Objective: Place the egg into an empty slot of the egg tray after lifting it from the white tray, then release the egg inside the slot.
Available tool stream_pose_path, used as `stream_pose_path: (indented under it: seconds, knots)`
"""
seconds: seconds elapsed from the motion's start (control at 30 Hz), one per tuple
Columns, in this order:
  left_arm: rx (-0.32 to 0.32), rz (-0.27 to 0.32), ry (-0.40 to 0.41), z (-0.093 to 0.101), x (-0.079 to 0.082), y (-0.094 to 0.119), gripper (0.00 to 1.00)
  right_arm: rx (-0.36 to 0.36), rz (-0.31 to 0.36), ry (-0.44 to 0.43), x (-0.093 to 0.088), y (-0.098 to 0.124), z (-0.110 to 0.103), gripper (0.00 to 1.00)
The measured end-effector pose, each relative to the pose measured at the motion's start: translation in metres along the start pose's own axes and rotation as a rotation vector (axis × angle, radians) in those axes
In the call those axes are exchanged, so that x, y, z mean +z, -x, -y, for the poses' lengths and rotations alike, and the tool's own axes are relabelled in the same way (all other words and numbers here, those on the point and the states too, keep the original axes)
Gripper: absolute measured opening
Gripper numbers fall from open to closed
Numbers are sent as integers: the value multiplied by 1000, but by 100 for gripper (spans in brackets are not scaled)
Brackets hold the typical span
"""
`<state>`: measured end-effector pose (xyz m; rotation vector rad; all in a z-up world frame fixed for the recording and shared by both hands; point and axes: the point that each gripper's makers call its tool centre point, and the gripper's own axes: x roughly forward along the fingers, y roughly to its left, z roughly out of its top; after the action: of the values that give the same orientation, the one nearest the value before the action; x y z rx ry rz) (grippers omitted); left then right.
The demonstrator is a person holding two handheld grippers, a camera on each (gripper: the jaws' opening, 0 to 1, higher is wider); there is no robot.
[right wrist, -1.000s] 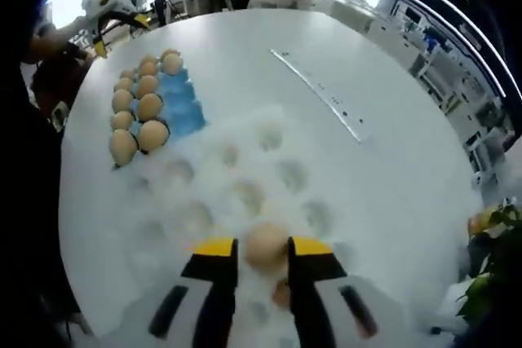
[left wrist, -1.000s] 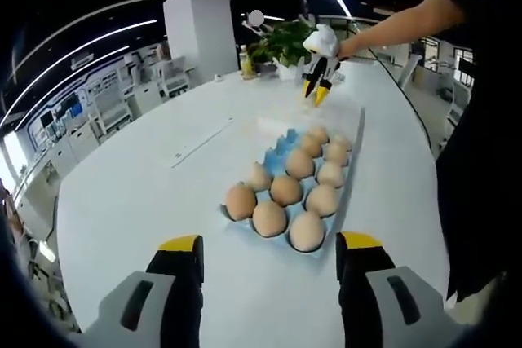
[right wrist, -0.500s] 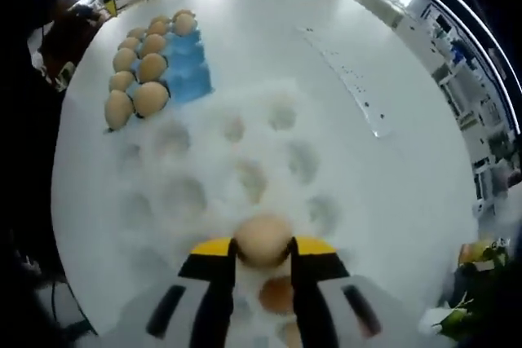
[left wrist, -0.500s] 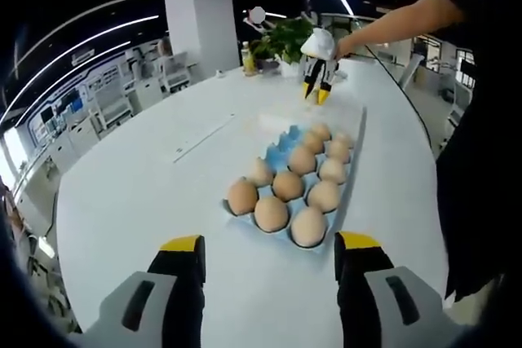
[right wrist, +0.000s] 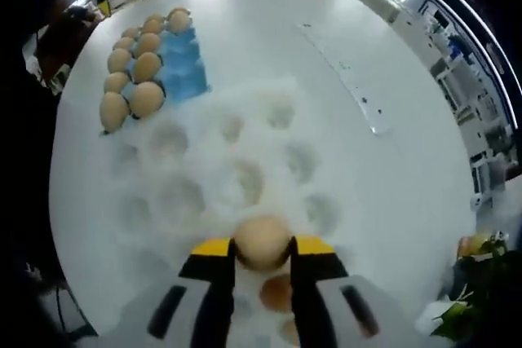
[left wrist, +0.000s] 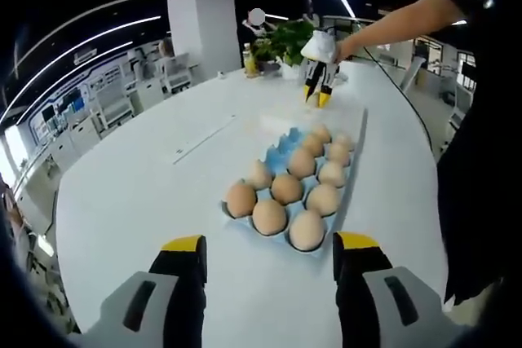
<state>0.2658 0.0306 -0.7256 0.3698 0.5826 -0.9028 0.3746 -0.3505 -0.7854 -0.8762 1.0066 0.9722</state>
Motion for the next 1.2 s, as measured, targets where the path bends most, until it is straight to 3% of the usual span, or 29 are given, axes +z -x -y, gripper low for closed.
stream_pose_path:
  seconds: [0.3, 0.7, 0.97, 1.2]
  knots:
    - [13, -10, 15, -7, -6, 2, 70, -15, 33, 26, 8, 30, -3, 26]
    - [-22, -25, 17, -1, -12, -3, 78, -10, 61, 84, 32, 35, -12, 26]
    - [-23, -23, 14, -1, -12, -2, 82, 15, 111, 131, 63, 35, -25, 26]
    - [-18, -17, 11, -2, -12, 0, 82, 30, 124, 160, 80, 30, -30, 26]
